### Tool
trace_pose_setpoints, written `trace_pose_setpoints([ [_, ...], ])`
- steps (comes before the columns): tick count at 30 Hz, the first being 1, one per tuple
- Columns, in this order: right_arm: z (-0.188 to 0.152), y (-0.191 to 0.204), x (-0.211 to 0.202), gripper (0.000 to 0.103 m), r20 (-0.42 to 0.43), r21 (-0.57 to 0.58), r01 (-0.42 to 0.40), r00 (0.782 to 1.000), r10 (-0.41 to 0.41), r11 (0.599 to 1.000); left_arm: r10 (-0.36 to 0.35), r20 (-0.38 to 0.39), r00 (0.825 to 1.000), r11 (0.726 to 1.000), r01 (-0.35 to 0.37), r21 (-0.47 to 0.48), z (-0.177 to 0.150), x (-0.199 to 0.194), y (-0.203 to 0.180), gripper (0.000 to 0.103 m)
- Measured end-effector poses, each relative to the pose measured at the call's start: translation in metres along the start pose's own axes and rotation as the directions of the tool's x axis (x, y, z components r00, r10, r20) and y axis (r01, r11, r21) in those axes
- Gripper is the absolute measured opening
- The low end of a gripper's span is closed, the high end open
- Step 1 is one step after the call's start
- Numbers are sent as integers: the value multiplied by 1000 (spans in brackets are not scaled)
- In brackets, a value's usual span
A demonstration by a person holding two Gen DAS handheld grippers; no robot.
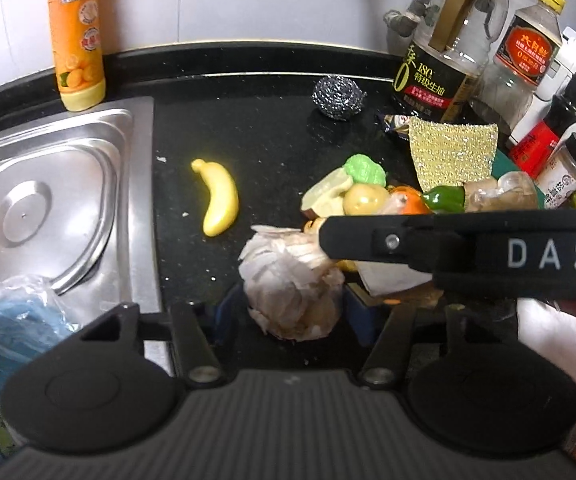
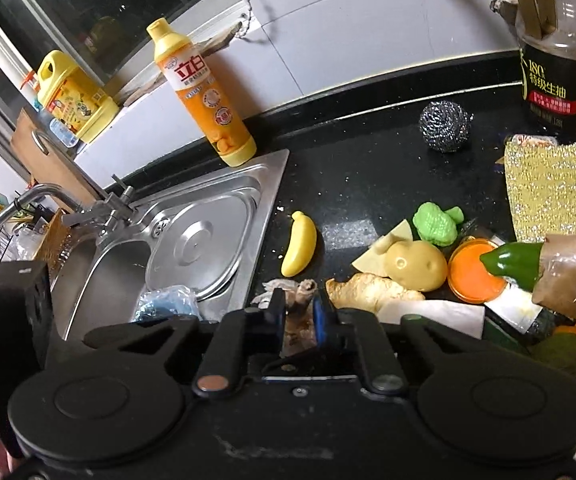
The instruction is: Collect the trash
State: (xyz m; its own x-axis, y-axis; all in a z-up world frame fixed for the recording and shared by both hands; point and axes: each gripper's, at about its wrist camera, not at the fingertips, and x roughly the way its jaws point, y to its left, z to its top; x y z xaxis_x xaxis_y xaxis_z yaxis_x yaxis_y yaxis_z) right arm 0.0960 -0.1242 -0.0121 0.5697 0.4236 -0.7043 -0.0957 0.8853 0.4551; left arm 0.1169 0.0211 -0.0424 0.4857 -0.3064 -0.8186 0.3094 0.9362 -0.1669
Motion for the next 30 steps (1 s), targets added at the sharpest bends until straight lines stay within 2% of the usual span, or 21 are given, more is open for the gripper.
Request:
trace_pose_setpoints([
  [8,0,-2,-2,10,-12,12,-12,1000,12,1000,-6,-1,1000,1000,6,4,2,3,-1,55],
  [10,0,-6,-1,10,-15,34,-5,1000,6,999,-2,-13,1000,1000,2,-5,2,5,0,59],
  [16,-1,-6,-3,10,-9,22,10,1000,-9,1000,12,-14,1000,1000,-12,15,5,11,-2,59],
  [18,-2,-7,-4,10,-7,31,8,1000,-8,999,7,-25,1000,1000,-6,19,6,15,-3,56],
  [23,-1,-9,-6,10,2,36,10,1000,-10,999,18,-18,1000,999,-17,48,5,17,-8,55],
  [30,-2,2,-14,10,22,10,13,1000,-13,1000,1,2,1000,1000,-1,24,5,6,-4,55],
])
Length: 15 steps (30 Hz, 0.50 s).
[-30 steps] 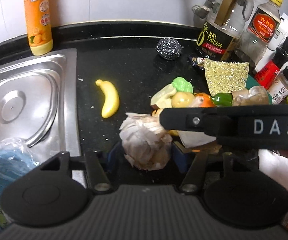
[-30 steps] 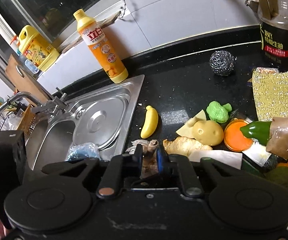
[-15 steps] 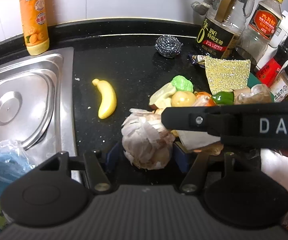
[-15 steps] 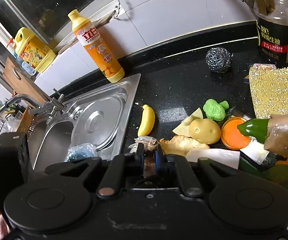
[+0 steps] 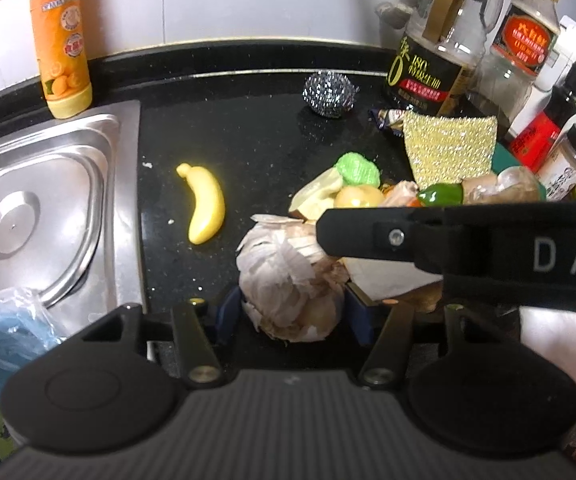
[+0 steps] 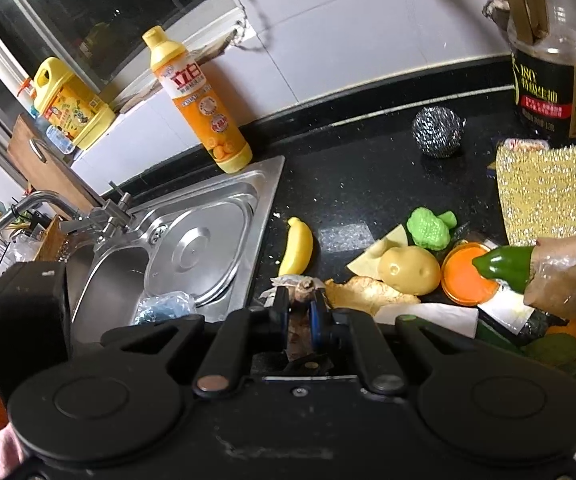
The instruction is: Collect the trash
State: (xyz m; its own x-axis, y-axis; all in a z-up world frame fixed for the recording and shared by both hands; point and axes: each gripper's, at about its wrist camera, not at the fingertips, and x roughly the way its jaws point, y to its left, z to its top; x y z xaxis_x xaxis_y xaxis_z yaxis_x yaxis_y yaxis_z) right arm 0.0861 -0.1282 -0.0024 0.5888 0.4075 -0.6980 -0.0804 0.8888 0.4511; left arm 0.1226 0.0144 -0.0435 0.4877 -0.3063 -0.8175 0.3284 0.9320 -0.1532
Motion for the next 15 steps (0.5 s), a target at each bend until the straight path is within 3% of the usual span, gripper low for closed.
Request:
trace_pose_setpoints([
  [8,3,25,-18,10,46,-49,3,999,-1,999,-14,54,998,999,15,-28,2,-28,7,55],
  [15,0,67,-21,10,34,-129,-4,999,8,992,-21,115,993,996,31,-79,-9,-60,35,55],
])
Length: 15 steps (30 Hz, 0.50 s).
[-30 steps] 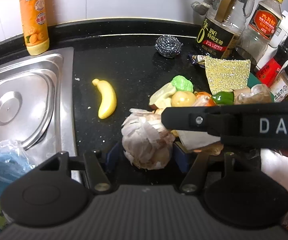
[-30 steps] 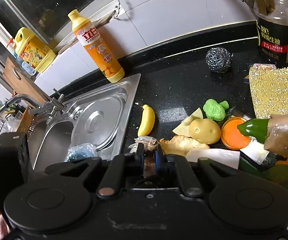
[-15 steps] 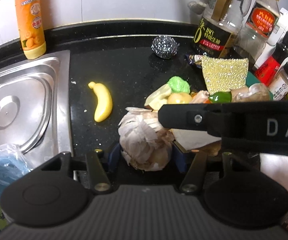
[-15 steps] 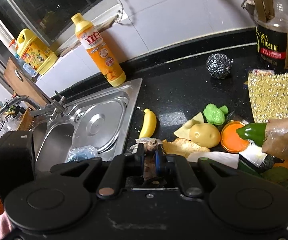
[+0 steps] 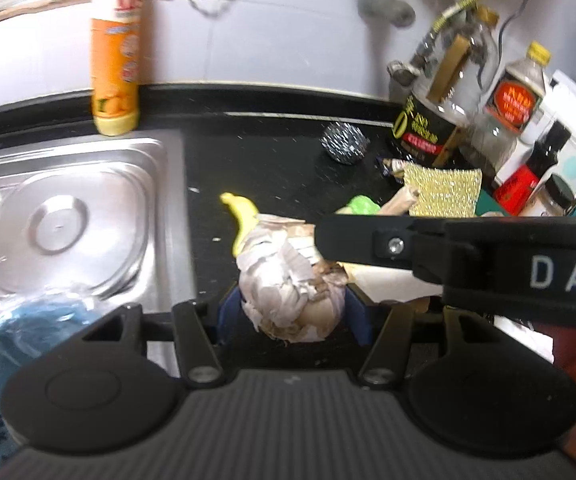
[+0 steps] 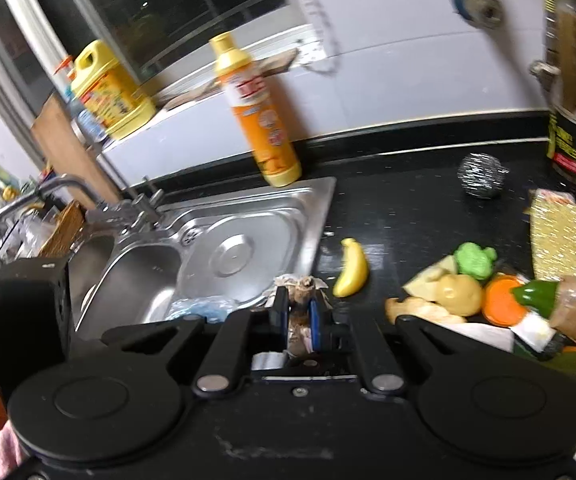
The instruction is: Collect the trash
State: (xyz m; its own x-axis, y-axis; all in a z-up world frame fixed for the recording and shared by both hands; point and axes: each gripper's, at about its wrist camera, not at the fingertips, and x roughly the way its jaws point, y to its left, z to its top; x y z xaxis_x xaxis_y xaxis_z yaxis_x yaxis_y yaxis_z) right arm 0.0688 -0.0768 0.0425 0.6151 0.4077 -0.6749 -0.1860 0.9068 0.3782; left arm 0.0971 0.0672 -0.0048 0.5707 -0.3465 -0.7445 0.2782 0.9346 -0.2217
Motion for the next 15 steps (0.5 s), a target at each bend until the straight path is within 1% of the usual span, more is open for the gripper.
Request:
trace_pose_setpoints([
  [4,-2,32,6,10,-21,-51,-26,999,24,998,16,32,999,999,-15,-32,-7,-21,24,55],
  [7,-4,56,18,10,-47,-87,-49,998,45,995,46,41,998,997,-44,-55,-17,-33,44,55],
  [10,-9,78,34,10,-84,-110,-76,994,67,991,80,34,996,994,-77,-81,-29,-40,67,55],
  [15,-22,108,67,10,-163,-119,-120,982,99,986,131,-2,991,985,-131,-113,-51,-46,103,55],
])
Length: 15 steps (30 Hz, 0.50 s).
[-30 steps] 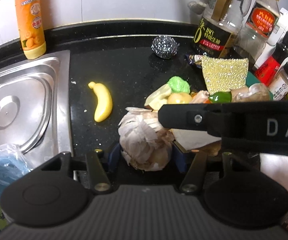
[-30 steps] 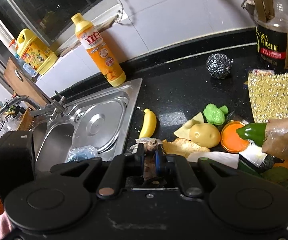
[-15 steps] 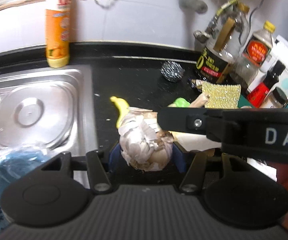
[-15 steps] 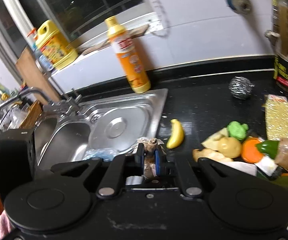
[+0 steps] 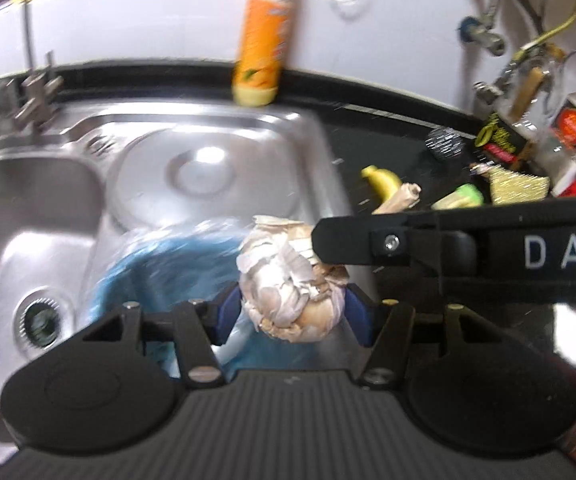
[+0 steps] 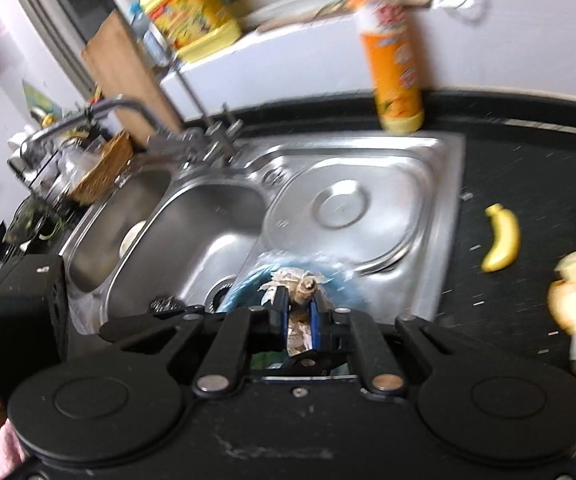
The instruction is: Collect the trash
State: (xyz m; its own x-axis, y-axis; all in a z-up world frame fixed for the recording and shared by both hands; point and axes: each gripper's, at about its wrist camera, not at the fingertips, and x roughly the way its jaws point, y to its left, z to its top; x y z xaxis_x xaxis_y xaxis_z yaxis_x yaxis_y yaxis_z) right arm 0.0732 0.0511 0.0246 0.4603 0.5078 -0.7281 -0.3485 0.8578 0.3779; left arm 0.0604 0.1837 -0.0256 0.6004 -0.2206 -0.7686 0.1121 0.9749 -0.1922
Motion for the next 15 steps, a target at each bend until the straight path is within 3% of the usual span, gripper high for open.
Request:
trace_pose_setpoints([
  [8,-4,25,55,10,-106,2,-7,994,7,1000,44,-69,997,998,-47,-40,-19,19,45,55],
  [15,1,30,90,10,-175,9,32,984,-30,999,63,-114,991,997,-68,-35,-18,46,60,55],
])
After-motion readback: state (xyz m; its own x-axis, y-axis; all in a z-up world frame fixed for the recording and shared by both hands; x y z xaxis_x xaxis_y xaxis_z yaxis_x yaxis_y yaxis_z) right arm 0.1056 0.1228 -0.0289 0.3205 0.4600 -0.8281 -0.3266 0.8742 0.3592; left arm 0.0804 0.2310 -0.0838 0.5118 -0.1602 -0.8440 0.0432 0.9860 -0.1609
